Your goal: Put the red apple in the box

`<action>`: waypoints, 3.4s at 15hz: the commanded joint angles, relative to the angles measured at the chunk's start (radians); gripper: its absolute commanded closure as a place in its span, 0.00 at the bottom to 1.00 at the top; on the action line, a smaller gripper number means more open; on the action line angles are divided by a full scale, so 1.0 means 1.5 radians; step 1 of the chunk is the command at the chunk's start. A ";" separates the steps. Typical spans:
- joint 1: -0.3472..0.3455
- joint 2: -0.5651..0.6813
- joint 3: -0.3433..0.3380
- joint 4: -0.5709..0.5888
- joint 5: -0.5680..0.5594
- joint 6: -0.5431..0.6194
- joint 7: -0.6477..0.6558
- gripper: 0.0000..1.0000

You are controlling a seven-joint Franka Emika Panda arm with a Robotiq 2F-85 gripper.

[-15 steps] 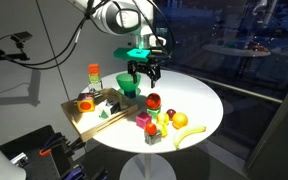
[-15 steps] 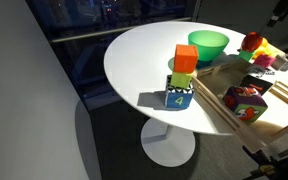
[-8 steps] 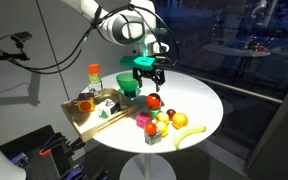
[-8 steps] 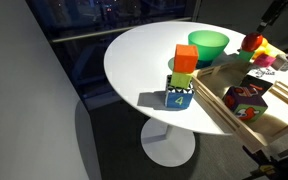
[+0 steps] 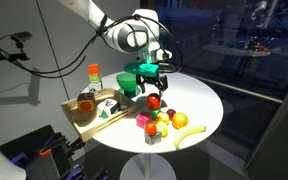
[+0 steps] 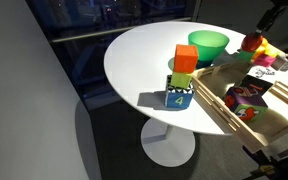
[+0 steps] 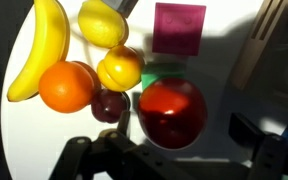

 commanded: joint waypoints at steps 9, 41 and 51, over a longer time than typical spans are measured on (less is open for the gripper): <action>-0.023 0.046 0.009 0.029 -0.029 0.009 0.003 0.25; 0.025 -0.153 0.051 -0.178 -0.015 -0.016 -0.017 0.53; 0.053 -0.182 0.062 -0.249 -0.029 -0.002 -0.001 0.00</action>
